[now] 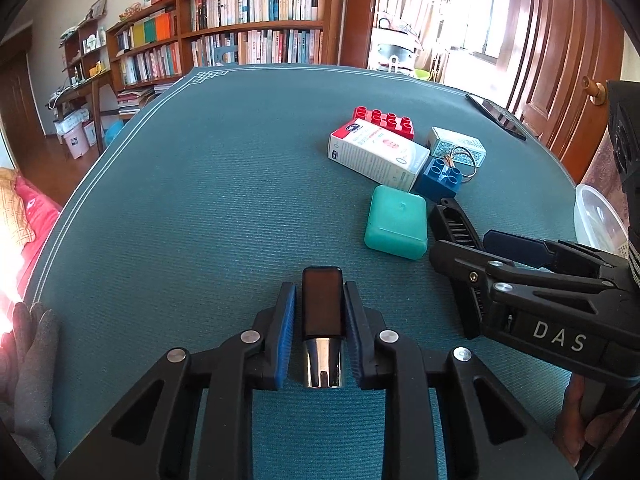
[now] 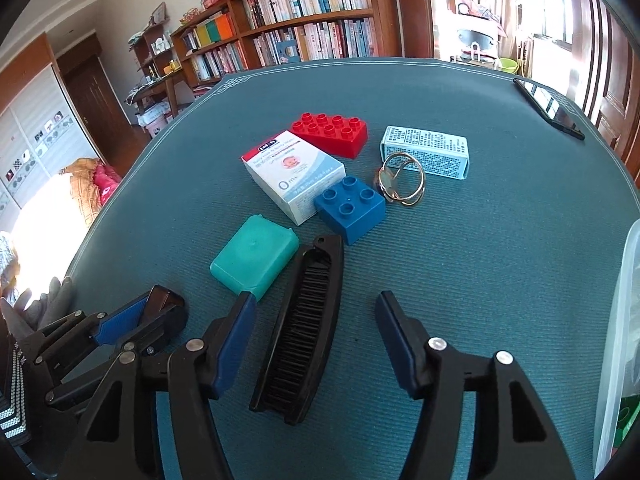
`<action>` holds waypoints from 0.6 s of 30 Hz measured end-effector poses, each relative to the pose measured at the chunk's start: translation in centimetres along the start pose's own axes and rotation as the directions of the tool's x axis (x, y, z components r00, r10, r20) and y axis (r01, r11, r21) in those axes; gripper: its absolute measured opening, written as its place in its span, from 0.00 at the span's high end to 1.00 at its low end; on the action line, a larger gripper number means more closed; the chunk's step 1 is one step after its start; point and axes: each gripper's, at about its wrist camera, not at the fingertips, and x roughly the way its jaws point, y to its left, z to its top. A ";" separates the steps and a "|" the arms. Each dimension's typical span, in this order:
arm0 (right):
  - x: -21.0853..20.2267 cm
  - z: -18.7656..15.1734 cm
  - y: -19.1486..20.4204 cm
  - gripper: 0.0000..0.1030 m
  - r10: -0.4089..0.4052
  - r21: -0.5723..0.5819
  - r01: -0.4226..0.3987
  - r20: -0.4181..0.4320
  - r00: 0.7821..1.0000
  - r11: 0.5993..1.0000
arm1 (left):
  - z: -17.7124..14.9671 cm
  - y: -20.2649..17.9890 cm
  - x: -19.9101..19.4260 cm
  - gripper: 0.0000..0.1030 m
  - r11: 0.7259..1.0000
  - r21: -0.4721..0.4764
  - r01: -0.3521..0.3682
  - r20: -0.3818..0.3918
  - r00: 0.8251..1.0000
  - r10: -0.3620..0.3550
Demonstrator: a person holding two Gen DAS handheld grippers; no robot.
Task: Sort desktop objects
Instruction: 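Close the left gripper on the lipstick tube while right grasps the black comb, then carry the lipstick tube and black comb over the clear bowl with both grippers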
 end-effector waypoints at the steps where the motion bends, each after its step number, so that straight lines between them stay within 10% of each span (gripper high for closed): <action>1: 0.1 -0.1 0.3 0.35 -0.017 -0.021 0.017 0.002 1.000 1.000 | 0.0 0.0 0.0 0.75 1.000 0.001 -0.001 0.000 1.000 0.001; 5: 0.3 -0.6 1.8 0.37 -0.104 -0.108 0.107 0.032 0.994 0.988 | 0.0 0.1 0.0 0.75 1.000 -0.003 0.005 0.001 1.000 -0.005; 10: -0.3 -0.6 1.1 0.71 -0.112 -0.088 0.116 0.053 0.992 0.989 | 0.0 0.1 -0.2 0.75 0.999 -0.009 0.043 0.014 0.999 -0.043; 18: -3.1 -0.7 -1.6 0.71 -0.092 0.023 0.091 0.099 0.991 0.996 | -0.1 -0.2 -1.1 0.78 0.998 -0.005 0.057 0.043 0.997 -0.057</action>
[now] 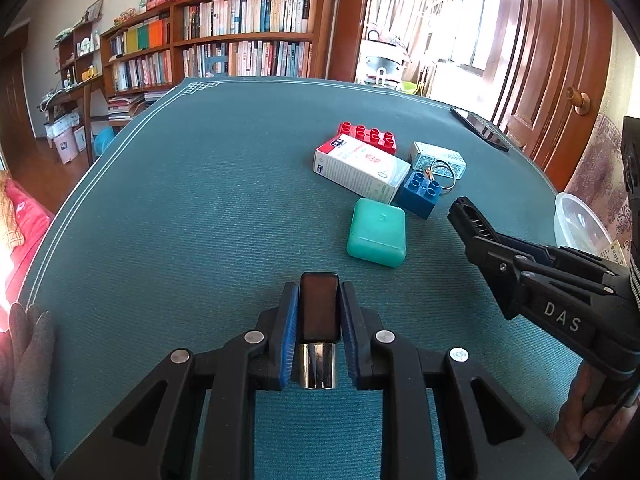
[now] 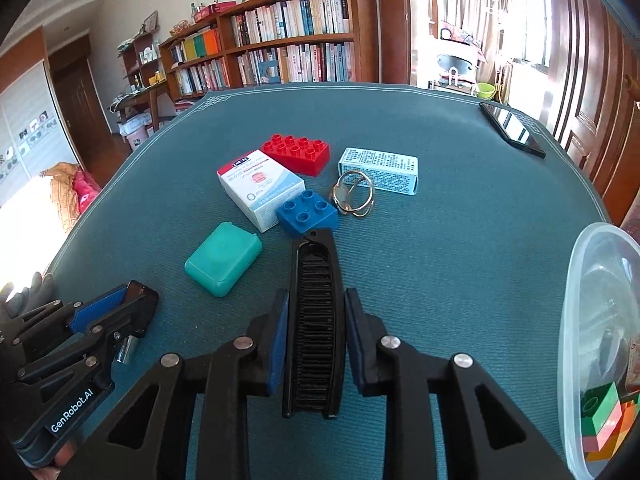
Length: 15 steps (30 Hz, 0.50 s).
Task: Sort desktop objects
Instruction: 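Carry the lipstick tube and black comb over the clear bowl with both grippers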
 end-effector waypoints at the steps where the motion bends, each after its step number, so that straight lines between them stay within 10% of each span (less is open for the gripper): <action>1: -0.2 0.0 -0.2 0.71 0.004 0.008 -0.004 0.005 1.000 1.000 | 0.0 0.0 0.0 0.78 1.000 -0.001 -0.001 -0.001 1.000 0.001; 15: -2.1 -0.6 -3.1 0.71 0.009 0.073 -0.011 0.033 0.999 0.997 | -0.2 -0.4 0.6 0.78 0.999 0.014 -0.046 -0.040 0.998 0.046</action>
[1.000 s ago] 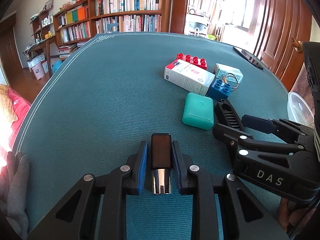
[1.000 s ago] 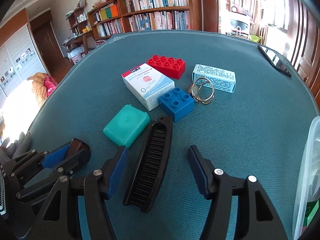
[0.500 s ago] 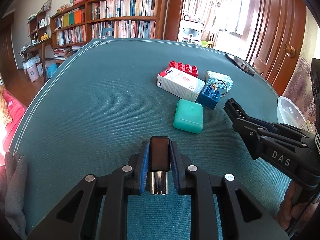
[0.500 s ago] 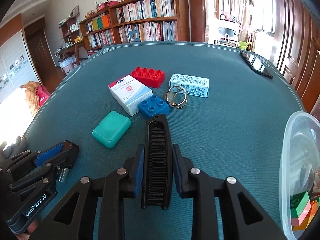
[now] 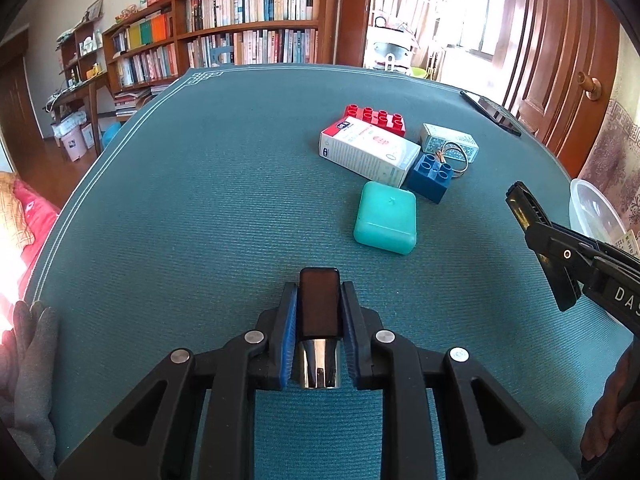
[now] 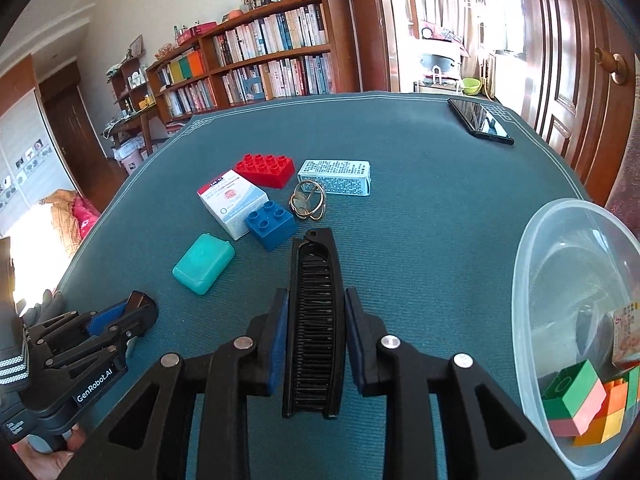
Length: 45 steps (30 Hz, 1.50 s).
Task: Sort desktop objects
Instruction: 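Carry the lipstick tube and black comb over the clear bowl with both grippers, then open both grippers to drop the lipstick tube and comb into the bowl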
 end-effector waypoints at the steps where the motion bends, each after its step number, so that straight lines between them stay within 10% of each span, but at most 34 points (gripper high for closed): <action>1: -0.2 0.0 -0.2 0.71 -0.001 0.005 0.001 0.005 1.000 1.000 | 0.0 0.0 -0.2 0.78 1.000 -0.005 0.006 0.006 1.000 -0.006; 25: -8.6 0.1 -14.1 0.71 -0.248 0.202 0.219 0.128 0.960 0.954 | 4.1 -15.4 -3.9 0.79 0.930 0.196 0.312 0.080 0.940 -0.332; 45: -11.7 0.9 -19.2 0.71 -0.315 0.305 0.249 0.188 0.930 0.919 | 7.4 -25.7 -4.3 0.79 0.852 0.330 0.407 0.078 0.887 -0.454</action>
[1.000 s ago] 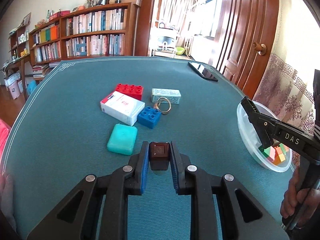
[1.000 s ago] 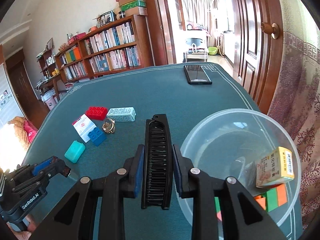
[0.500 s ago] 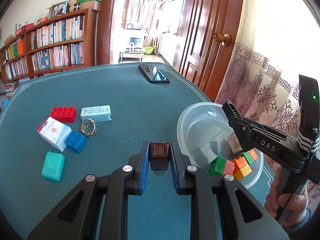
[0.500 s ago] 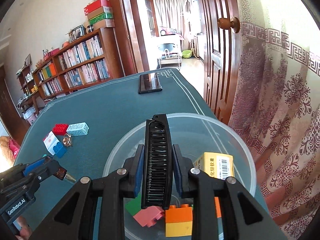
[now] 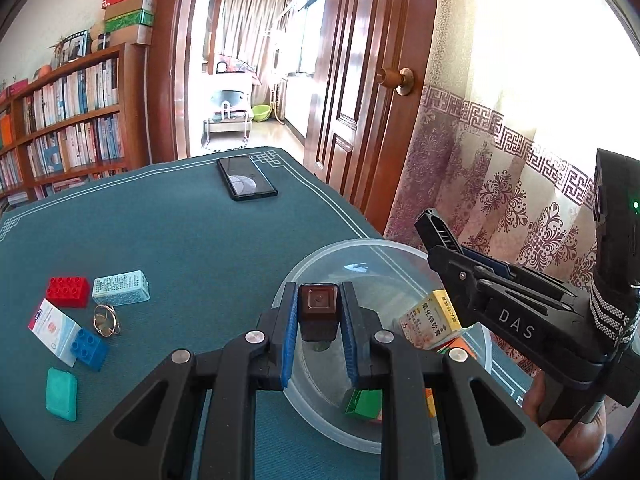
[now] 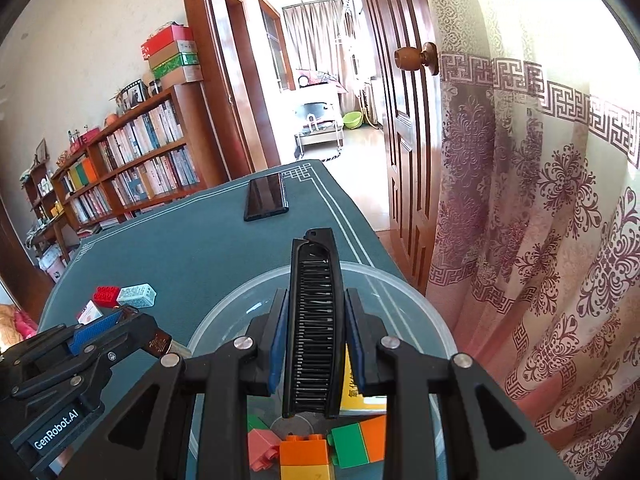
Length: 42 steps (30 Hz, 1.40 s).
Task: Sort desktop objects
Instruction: 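Open both grippers to drop the lipstick tube and comb into the bowl, then withdraw both grippers from the bowl back over the table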
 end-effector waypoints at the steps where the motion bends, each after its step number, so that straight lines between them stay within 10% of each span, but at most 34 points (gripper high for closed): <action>1: 0.0 0.1 -0.1 0.71 0.000 0.001 0.000 0.001 1.000 1.000 | 0.2 -0.1 0.2 0.79 1.000 0.000 0.003 0.000 1.000 -0.003; 9: 1.3 0.3 -0.2 0.71 0.006 -0.001 -0.006 -0.022 1.000 1.000 | 0.9 -0.7 2.2 0.76 0.999 0.000 0.037 -0.025 0.999 -0.037; 12: 1.9 0.0 -0.3 0.70 -0.010 0.003 0.010 -0.039 0.999 1.000 | 0.8 -0.7 2.6 0.31 1.000 0.009 0.013 -0.030 0.999 -0.013; 14: 2.3 0.0 -0.9 0.54 -0.023 0.021 0.024 -0.047 0.999 0.999 | 0.7 -0.3 2.2 0.23 0.999 0.002 -0.040 0.009 0.999 0.040; 16: 2.4 -0.2 -1.3 0.17 -0.028 0.039 0.030 -0.042 0.999 0.999 | 0.6 0.4 1.7 0.21 0.999 -0.017 -0.039 0.033 0.999 0.039; 17: 2.3 -0.2 -1.3 0.15 -0.039 0.041 0.040 -0.033 0.999 0.998 | 0.5 0.8 1.6 0.21 0.999 -0.026 -0.039 0.038 0.998 0.040; 42: 2.3 -1.9 3.2 0.14 -0.111 -0.124 0.109 -0.009 0.994 0.986 | -2.2 8.9 -0.7 0.18 0.922 -0.197 -0.335 0.051 0.935 0.351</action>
